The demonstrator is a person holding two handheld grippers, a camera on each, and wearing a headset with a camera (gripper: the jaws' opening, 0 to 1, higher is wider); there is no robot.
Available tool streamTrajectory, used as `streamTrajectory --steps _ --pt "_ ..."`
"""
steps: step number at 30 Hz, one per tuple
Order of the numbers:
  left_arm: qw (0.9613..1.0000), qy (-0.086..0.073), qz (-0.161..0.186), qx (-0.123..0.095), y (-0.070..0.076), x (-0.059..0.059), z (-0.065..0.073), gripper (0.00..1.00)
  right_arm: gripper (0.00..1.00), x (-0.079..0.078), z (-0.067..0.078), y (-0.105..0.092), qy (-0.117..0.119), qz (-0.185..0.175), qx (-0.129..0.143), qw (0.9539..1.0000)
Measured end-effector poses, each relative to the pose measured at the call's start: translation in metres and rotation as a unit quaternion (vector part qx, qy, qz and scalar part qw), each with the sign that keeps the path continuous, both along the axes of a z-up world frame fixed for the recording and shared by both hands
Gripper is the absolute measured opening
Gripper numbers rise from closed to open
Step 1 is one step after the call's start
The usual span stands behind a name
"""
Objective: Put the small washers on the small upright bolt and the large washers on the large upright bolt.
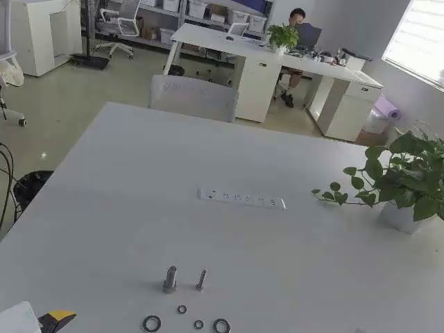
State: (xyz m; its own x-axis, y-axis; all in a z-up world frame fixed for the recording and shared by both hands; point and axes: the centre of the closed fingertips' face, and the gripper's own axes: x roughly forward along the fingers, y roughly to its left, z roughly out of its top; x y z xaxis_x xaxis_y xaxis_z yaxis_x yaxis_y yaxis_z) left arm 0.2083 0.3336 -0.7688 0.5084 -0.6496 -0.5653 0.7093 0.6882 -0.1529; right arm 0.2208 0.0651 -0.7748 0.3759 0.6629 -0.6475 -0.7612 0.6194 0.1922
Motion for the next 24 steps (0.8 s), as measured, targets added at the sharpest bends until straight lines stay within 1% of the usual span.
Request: streamTrajectory --steps 1,4,6,7,8,9,10,11,15,18,20,21,22,24 --pt "1.0000 0.000 0.000 -0.001 -0.001 0.000 0.000 0.88 0.93 0.000 0.000 0.000 -0.001 0.000 0.001 1.0000" --pt "1.0000 0.006 -0.001 0.003 -0.004 -0.002 -0.001 0.86 0.93 0.000 0.002 0.002 0.008 -0.005 0.015 0.9998" --pt "0.9998 0.000 -0.005 0.017 -0.006 -0.002 0.000 0.86 0.94 0.002 0.002 0.001 0.001 -0.006 0.010 0.9999" --pt "0.9995 -0.004 -0.010 0.031 -0.004 -0.002 -0.002 0.85 0.95 0.003 0.002 0.000 0.000 -0.006 0.009 0.9999" --pt "0.9994 -0.003 -0.011 0.031 -0.005 -0.003 -0.003 0.84 0.95 0.003 0.001 0.000 0.000 -0.005 0.008 1.0000" --pt "0.9996 0.001 -0.009 0.025 -0.005 -0.003 -0.001 0.84 0.95 0.003 0.001 0.000 0.001 -0.004 0.007 1.0000" --pt "0.9999 0.001 -0.005 0.016 -0.007 -0.003 0.002 0.84 0.95 0.003 0.000 0.000 0.001 -0.002 0.006 1.0000" --pt "0.9999 -0.001 -0.004 0.013 -0.007 -0.002 0.004 0.85 0.95 0.004 0.000 0.000 -0.001 0.001 0.004 1.0000" --pt "0.9999 -0.006 -0.001 0.012 -0.008 0.001 0.007 0.86 0.94 0.003 0.002 0.001 -0.002 0.007 0.004 1.0000" --pt "0.9999 -0.005 -0.003 0.013 -0.010 0.001 0.007 0.87 0.94 0.003 0.001 -0.001 -0.001 0.010 0.001 0.9999" --pt "0.9999 0.000 -0.005 0.016 -0.010 0.001 0.005 0.89 0.94 0.001 0.001 -0.003 0.000 0.014 -0.005 0.9999" --pt "0.9997 0.008 -0.008 0.022 -0.011 -0.001 0.003 0.91 0.93 0.001 0.000 -0.003 0.001 0.017 -0.007 0.9998" --pt "0.9996 0.012 -0.009 0.023 -0.013 -0.002 0.003 0.94 0.93 0.001 0.000 -0.004 0.000 0.021 -0.009 0.9997" --pt "0.9997 0.010 -0.010 0.019 -0.015 -0.002 0.005 0.95 0.93 0.000 -0.001 -0.006 0.000 0.027 -0.019 0.9995"
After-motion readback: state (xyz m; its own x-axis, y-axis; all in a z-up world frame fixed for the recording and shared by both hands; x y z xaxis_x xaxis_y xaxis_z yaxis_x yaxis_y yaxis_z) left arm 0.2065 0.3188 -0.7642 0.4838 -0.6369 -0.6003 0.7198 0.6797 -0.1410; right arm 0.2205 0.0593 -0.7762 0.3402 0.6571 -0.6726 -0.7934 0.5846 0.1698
